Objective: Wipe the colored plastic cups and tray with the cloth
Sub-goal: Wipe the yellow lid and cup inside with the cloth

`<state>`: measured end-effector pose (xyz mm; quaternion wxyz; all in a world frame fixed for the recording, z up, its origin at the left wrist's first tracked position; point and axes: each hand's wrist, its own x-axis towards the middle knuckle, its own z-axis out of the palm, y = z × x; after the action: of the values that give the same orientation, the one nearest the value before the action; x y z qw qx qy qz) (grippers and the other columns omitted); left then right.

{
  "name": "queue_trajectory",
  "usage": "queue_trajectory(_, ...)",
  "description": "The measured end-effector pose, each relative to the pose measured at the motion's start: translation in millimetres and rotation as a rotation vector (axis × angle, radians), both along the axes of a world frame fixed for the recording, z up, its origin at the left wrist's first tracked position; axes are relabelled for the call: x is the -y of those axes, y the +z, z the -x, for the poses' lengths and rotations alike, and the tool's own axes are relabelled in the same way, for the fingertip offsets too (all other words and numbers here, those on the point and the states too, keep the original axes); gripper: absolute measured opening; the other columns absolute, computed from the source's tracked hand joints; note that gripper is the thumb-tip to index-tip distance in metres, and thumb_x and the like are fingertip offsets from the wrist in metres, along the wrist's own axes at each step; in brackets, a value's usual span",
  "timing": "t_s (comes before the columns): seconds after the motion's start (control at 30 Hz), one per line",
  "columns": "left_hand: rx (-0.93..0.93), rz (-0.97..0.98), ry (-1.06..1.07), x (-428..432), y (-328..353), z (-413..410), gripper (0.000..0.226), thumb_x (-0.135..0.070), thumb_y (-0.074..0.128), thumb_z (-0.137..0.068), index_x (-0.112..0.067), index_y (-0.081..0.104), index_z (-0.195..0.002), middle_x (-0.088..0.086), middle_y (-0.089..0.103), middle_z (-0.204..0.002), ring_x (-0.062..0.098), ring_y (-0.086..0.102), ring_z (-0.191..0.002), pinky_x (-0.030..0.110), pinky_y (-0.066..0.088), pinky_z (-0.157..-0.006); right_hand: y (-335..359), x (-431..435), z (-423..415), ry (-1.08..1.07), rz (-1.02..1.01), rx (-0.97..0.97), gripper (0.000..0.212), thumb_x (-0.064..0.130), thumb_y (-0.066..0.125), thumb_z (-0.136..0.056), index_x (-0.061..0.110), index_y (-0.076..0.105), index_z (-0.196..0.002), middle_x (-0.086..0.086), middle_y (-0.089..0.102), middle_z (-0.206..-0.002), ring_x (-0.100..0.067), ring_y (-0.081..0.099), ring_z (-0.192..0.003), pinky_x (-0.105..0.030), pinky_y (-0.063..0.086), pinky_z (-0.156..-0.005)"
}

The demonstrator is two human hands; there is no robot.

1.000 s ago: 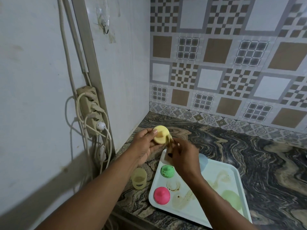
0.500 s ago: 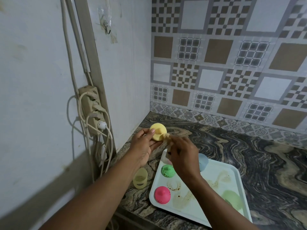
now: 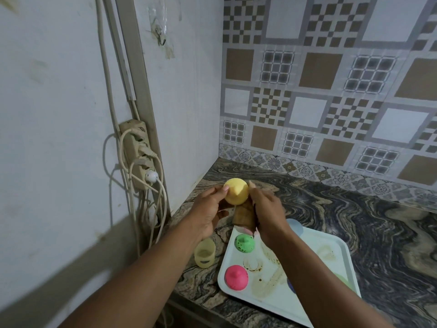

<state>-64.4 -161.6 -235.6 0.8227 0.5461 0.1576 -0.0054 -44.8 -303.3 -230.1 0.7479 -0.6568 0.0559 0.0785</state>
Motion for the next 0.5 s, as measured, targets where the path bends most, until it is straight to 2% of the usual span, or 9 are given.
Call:
queue_trajectory(0.07, -0.016, -0.133, 0.044, -1, -5, 0, 0.015, -0.030, 0.062, -0.098, -0.016, 0.068, -0.101, 0.006, 0.071, -0.096, 0.019, 0.064, -0.080, 0.031, 0.047, -0.066, -7, -6, -3, 0.015, 0.063, 0.031, 0.026, 0.031, 0.064, -0.098, 0.006, 0.071, -0.095, -0.018, 0.073, -0.091, -0.030, 0.072, -0.085, -0.055, 0.060, -0.082)
queue_trajectory(0.13, 0.039, -0.413, 0.099, -4, -12, 1, 0.021, -0.035, 0.062, -0.097, -0.022, 0.065, -0.114, 0.002, 0.068, -0.109, 0.017, 0.065, -0.087, 0.032, 0.052, -0.072, -12, -8, -7, -0.018, 0.138, 0.064, 0.027, 0.033, 0.066, -0.097, 0.008, 0.071, -0.092, -0.020, 0.073, -0.093, -0.031, 0.072, -0.086, -0.056, 0.059, -0.080)
queue_trajectory(0.2, 0.217, -0.661, 0.121, -10, -19, 4, 0.026, -0.032, 0.064, -0.097, -0.031, 0.061, -0.122, -0.004, 0.061, -0.117, 0.011, 0.063, -0.097, 0.028, 0.053, -0.079, -15, -8, -12, -0.025, 0.179, 0.074, 0.026, 0.035, 0.065, -0.097, 0.010, 0.070, -0.089, -0.022, 0.073, -0.093, -0.035, 0.072, -0.088, -0.057, 0.059, -0.079)
queue_trajectory(0.27, 0.366, -0.811, 0.024, -17, -22, 10, 0.030, -0.026, 0.066, -0.094, -0.037, 0.062, -0.122, -0.010, 0.060, -0.121, 0.004, 0.061, -0.106, 0.022, 0.051, -0.084, -18, -10, -16, 0.014, 0.168, 0.032, 0.031, 0.036, 0.064, -0.098, 0.006, 0.069, -0.095, -0.023, 0.071, -0.093, -0.036, 0.071, -0.086, -0.054, 0.060, -0.075)
queue_trajectory(0.4, 0.365, -0.981, -0.085, -42, -34, 18, 0.041, -0.024, 0.076, -0.087, -0.035, 0.066, -0.125, -0.009, 0.065, -0.115, 0.000, 0.061, -0.107, 0.023, 0.052, -0.090, -26, -12, -12, 0.190, 0.075, -0.161, 0.037, 0.032, 0.061, -0.101, -0.004, 0.067, -0.108, -0.018, 0.066, -0.088, -0.026, 0.064, -0.069, -0.032, 0.053, -0.052)
queue_trajectory(0.5, 0.314, -1.026, -0.155, -56, -45, 22, 0.034, -0.028, 0.082, -0.081, -0.036, 0.073, -0.113, -0.004, 0.065, -0.111, 0.006, 0.062, -0.105, 0.028, 0.050, -0.090, -39, -15, -1, 0.284, 0.097, -0.251, 0.036, 0.029, 0.062, -0.100, -0.006, 0.068, -0.106, -0.014, 0.067, -0.075, -0.020, 0.062, -0.055, -0.030, 0.050, -0.048)
